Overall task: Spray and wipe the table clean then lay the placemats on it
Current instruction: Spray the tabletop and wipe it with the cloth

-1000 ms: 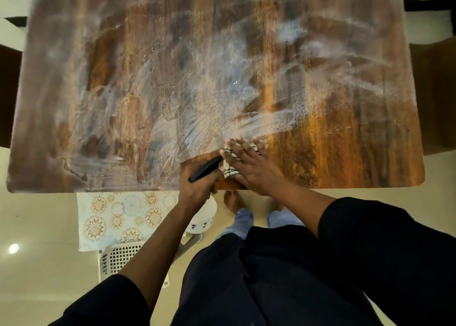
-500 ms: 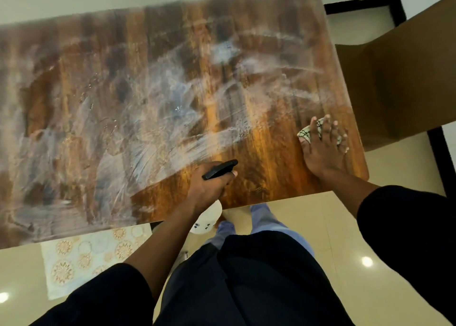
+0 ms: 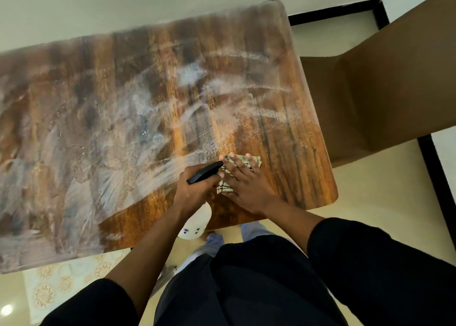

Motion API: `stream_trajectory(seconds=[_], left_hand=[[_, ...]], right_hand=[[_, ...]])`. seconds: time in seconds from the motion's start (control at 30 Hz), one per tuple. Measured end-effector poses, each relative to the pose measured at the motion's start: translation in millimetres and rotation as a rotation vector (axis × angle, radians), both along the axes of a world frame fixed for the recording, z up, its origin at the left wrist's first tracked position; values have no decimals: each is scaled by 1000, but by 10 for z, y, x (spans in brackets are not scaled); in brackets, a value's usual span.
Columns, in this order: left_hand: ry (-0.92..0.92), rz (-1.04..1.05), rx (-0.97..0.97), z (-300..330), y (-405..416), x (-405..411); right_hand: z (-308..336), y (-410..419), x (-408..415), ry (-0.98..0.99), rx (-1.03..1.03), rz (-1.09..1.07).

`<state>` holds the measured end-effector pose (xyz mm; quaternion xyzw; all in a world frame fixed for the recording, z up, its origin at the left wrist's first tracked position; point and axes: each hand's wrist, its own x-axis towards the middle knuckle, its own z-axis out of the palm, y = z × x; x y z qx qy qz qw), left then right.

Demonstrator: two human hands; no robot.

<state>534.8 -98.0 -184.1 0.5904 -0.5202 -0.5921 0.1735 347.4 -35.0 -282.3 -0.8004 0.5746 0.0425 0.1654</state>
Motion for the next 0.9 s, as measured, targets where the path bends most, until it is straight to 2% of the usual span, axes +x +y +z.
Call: stream_trajectory(seconds=[0.17, 0.3, 0.5, 0.6, 0.73, 0.83, 0.9], left_hand=[[5, -43, 7, -24, -52, -197], [8, -35, 27, -25, -54, -359], [57, -58, 12, 51, -96, -518], [54, -52, 0, 68, -152, -564], [-12, -59, 4, 55, -234, -630], [-24, -81, 9, 50, -278, -703], [-15, -75, 18, 39, -295, -749]], right_hand=[[37, -101, -875, 74, 64, -428], [34, -125, -1582, 139, 57, -657], [-31, -176, -1432, 128, 69, -828], [4, -110, -1067, 55, 81, -697], [-25, 178, -610, 2, 16, -222], [-71, 226, -743, -3, -31, -20], [-73, 124, -955, 4, -37, 24]])
